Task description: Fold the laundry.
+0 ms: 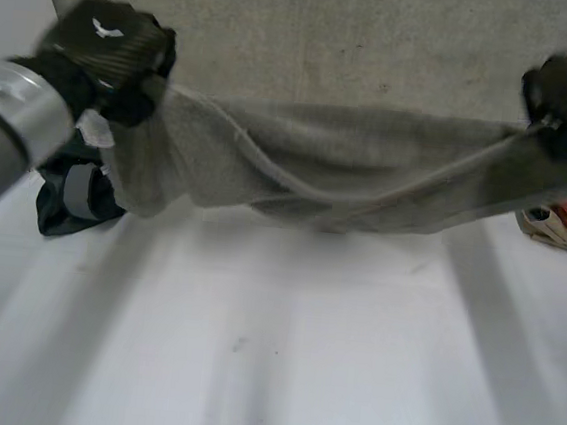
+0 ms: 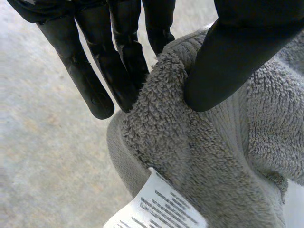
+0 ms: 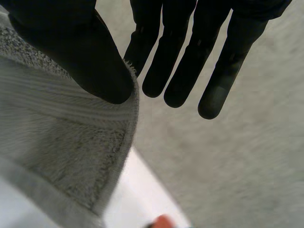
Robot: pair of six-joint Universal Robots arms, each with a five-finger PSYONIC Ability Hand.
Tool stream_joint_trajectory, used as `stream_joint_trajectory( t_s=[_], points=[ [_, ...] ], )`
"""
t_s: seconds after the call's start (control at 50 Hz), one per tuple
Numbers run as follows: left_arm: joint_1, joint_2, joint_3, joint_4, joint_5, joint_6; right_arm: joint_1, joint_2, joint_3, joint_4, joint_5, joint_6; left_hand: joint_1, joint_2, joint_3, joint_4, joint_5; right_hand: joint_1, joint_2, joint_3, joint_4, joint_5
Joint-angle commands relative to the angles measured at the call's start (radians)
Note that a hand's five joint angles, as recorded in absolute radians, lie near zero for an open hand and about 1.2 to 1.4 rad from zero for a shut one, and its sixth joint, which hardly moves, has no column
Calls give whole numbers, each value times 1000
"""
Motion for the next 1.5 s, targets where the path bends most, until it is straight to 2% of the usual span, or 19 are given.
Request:
stream_joint_trajectory(
  t_s=[0.02,0.1,0.2,0.32,0.44,0.46,0.5,0.52,0.58,0.62,0.68,0.88,1.06,1.12,1.14,1.16,1.2,1.36,1.5],
  points=[
    [74,92,-5,-185,50,-64,-27,-42,-167,146,0,-5,267,202,208,197,254,265,214,206,197,227],
    [95,39,-13,-253,66,-75,-21,-2,-198,225,-16,-40,267,202,208,197,254,265,214,206,197,227],
    [92,-92,-14,-278,64,-76,44,96,-194,262,8,-120,267,202,208,197,254,265,214,206,197,227],
    [60,-317,56,-186,56,-64,111,306,-207,204,114,-149,267,202,208,197,254,265,214,206,197,227],
    [25,-458,252,9,18,-76,162,464,-299,-65,201,-42,267,202,208,197,254,265,214,206,197,227],
    [19,-458,297,74,15,-90,164,471,-319,-187,226,25,267,202,208,197,254,265,214,206,197,227],
    [9,-449,329,153,7,-113,164,466,-327,-289,246,82,267,202,208,197,254,265,214,206,197,227],
    [3,-429,340,238,1,-148,162,462,-327,-363,260,122,267,202,208,197,254,265,214,206,197,227],
    [-4,-390,323,384,-10,-214,160,410,-292,-605,286,234,267,202,208,197,254,265,214,206,197,227],
    [-12,-360,287,527,-22,-275,162,367,-246,-783,286,273,267,202,208,197,254,265,214,206,197,227],
    [-24,-331,222,652,-22,-326,168,325,-195,-903,277,259,267,202,208,197,254,265,214,206,197,227],
    [-29,-375,102,617,-5,-309,203,337,-106,-764,195,222,267,202,208,197,254,265,214,206,197,227],
    [-23,-481,-95,522,-10,-217,199,425,56,-609,146,167,267,202,208,197,254,265,214,206,197,227],
    [-12,-498,-184,511,-5,-158,187,457,119,-575,128,146,124,59,65,54,112,265,214,206,197,227],
    [-9,-498,-204,509,-3,-144,185,463,133,-568,123,138,45,-20,-14,-25,32,265,214,206,197,227],
    [-6,-495,-245,508,1,-112,177,472,159,-554,116,121,-142,-207,-201,-211,-154,265,214,206,197,227],
    [-6,-483,-282,506,6,-89,171,477,181,-548,106,104,-237,-303,-296,-307,-250,265,214,206,197,227],
    [9,-348,-393,514,15,-26,134,457,233,-537,68,80,-338,-403,-396,-407,-350,265,214,206,197,227],
    [25,-330,-395,508,15,-21,134,445,244,-528,62,106,-349,-415,-408,-419,-362,265,214,206,197,227]
  ],
)
